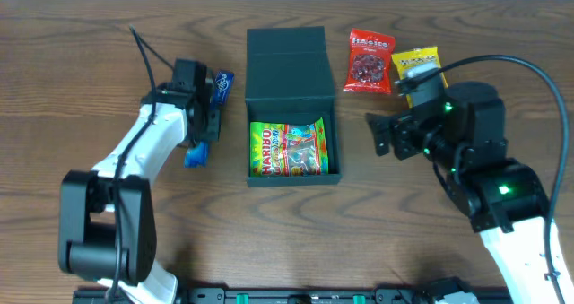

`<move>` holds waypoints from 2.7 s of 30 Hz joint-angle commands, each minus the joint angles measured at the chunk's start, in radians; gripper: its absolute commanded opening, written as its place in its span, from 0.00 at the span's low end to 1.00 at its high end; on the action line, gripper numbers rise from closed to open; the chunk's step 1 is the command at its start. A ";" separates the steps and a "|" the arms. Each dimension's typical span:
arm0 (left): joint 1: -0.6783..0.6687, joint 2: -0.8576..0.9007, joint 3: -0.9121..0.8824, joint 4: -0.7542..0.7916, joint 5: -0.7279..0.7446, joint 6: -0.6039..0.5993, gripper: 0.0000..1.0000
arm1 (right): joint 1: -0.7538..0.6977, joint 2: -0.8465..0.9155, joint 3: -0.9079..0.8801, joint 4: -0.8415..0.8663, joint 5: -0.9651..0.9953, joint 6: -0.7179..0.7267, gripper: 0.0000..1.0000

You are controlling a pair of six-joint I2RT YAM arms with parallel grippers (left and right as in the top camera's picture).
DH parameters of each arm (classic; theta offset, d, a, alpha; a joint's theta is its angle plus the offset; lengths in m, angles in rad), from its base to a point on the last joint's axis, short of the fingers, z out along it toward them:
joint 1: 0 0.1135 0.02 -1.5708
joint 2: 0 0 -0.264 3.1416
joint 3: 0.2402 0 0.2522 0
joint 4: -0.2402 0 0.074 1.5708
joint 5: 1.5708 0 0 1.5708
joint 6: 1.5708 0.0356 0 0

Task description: Pack container

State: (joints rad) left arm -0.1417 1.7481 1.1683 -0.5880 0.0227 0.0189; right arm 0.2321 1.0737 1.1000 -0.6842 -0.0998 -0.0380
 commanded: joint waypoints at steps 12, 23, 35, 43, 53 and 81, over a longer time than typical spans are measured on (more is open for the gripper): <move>-0.383 -0.090 0.100 0.058 0.187 1.294 0.06 | -0.131 -0.030 0.003 0.000 0.021 0.090 0.99; -0.395 0.026 0.099 0.186 0.185 1.283 0.06 | -0.131 -0.030 0.003 -0.007 0.021 0.090 0.99; -0.395 0.045 0.099 0.253 0.184 1.110 0.06 | -0.131 -0.030 0.003 -0.008 0.021 0.090 0.99; -0.395 0.039 0.099 0.257 0.135 1.058 0.95 | -0.131 -0.030 0.003 -0.015 0.021 0.090 0.99; -0.385 -0.115 0.100 0.272 -0.112 0.292 0.95 | -0.131 0.050 0.003 0.007 0.013 0.093 0.99; -0.204 -0.354 0.100 0.079 -0.108 0.062 0.95 | -0.301 0.919 0.003 0.843 0.200 -0.014 0.97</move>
State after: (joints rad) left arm -0.3534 1.3998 1.2552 -0.5083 -0.0826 0.1001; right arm -0.0628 1.9457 1.1000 0.1478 0.1349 -0.0414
